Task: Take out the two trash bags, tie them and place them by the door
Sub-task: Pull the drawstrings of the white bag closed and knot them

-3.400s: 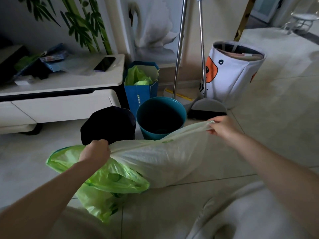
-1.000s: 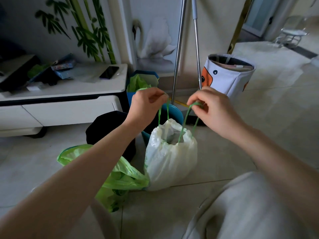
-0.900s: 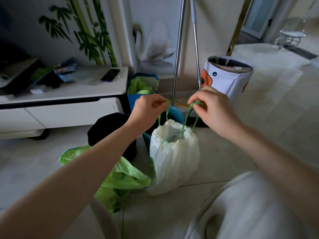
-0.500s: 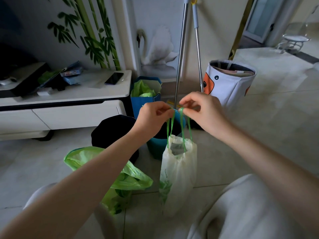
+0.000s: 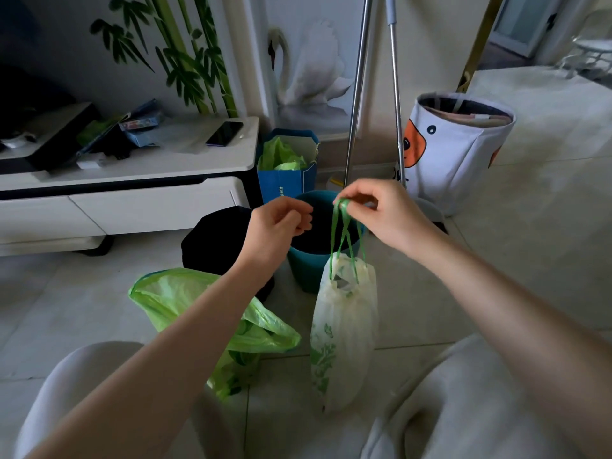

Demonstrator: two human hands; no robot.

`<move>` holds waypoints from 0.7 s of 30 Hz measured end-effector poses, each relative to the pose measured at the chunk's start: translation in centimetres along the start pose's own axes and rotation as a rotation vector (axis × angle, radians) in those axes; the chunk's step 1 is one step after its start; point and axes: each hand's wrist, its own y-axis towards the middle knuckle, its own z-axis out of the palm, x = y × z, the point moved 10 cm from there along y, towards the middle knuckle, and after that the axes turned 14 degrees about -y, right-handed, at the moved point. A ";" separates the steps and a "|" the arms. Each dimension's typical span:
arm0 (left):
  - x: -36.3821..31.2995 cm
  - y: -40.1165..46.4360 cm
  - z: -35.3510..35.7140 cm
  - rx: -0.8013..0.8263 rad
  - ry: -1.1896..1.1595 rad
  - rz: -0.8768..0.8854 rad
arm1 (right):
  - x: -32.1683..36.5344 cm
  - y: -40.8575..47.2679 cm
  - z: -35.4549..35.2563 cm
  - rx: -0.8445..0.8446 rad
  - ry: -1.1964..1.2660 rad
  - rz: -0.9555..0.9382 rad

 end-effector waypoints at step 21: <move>12.7 -0.8 4.5 0.179 0.513 -0.030 | 3.8 1.2 -1.1 -0.217 0.201 -0.142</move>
